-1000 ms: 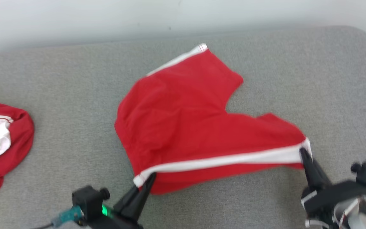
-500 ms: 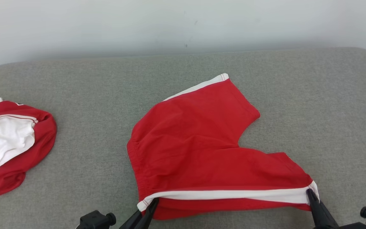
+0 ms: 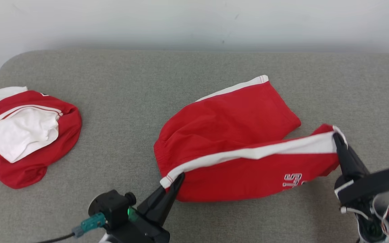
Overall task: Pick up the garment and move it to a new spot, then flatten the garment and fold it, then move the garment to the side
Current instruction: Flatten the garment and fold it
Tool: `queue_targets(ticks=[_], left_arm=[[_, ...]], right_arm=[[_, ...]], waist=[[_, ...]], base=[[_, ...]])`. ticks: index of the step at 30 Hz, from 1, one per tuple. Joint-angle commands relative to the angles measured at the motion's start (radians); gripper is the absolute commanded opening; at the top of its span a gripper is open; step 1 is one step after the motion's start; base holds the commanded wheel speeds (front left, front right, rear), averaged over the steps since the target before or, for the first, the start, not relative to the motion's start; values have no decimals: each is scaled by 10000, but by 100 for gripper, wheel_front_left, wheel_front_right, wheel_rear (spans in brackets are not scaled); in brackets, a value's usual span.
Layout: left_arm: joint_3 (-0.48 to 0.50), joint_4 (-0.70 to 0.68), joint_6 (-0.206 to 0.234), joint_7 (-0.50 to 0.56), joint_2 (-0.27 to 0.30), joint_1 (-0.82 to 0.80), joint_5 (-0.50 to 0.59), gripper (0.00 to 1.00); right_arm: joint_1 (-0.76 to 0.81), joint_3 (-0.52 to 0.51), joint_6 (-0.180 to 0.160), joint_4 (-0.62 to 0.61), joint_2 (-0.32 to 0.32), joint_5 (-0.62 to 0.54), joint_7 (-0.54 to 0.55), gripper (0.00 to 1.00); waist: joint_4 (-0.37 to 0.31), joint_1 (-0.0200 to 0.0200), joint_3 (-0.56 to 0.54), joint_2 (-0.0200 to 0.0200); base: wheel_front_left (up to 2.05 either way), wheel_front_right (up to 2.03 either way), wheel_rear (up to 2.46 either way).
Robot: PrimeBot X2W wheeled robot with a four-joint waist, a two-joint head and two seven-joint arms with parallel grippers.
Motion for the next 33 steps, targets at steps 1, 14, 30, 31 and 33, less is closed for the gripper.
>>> queue_targets(ticks=[1, 14, 30, 31, 33], left_arm=[[8, 77, 15, -34, -27, -245, -85, 0], [174, 1161, 14, -33, -396, -2353, -774, 0], [-26, 3048, 18, -33, -981, -4330, -1031, 0], [-20, 3153, 17, -33, -1041, -4397, -1030, 0], [75, 3294, 18, -33, -1154, -4506, -999, 0]], right_arm=[[-411, -24, -19, 237, -87, -76, 29, 0], [-4785, -69, -19, 3857, 77, -40, 47, 0], [-8799, 840, -19, 8193, -111, -1455, -1025, 0], [-8943, 877, -19, 8431, -92, -1478, -1152, 0], [-9183, 948, -19, 8875, -69, -1538, -1365, 0]], waist=[[149, -1, 145, -1], [468, -1, 1374, -1], [767, -1, 2636, -1], [780, -1, 2674, -1], [803, -1, 2731, -1]], base=[[0, 0, 0], [0, 0, 0], [0, 0, 0], [0, 0, 0], [0, 0, 0]])
